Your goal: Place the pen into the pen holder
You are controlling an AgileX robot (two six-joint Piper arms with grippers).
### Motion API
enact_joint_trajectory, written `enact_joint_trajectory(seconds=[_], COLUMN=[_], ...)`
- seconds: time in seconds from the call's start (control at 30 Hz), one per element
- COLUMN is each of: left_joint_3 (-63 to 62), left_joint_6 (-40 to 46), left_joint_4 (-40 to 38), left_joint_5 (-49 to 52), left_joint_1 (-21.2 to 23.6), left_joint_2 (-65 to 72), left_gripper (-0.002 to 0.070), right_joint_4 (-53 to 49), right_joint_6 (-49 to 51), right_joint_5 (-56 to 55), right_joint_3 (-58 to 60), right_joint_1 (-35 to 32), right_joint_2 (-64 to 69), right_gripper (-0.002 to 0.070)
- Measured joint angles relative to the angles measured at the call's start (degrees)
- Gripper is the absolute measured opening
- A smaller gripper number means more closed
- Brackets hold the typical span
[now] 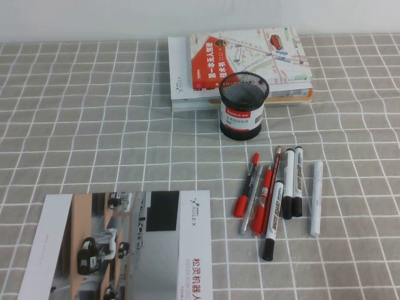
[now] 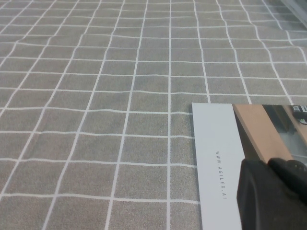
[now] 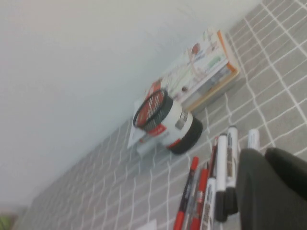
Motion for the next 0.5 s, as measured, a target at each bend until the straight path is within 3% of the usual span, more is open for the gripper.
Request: enact_joint_trajectory(seconds=[0.23, 0.4, 0.5], left_joint_3=[0.0, 0.0, 0.0], left_joint_6=[0.0, 0.0, 0.0], left_joint_4=[0.0, 0.0, 0.0], left_joint_5=[0.0, 0.0, 0.0], left_joint_1=[0.0, 0.0, 0.0], left_joint_2=[0.0, 0.0, 0.0], left_gripper=[-0.0004, -0.0004, -0.0004], right_joint_4=[-14.76, -36.09, -43.67], right_joint_6=[-1.18, -1.3, -1.3], right_joint_5=[11.28, 29.36, 40.92], right_joint_3=[-12.02, -29.26, -38.66], right_joint_1=[0.0, 0.0, 0.0], right_joint_2=[8.67, 27.84, 39.47], right_gripper=[-0.0013, -0.0013, -0.0013])
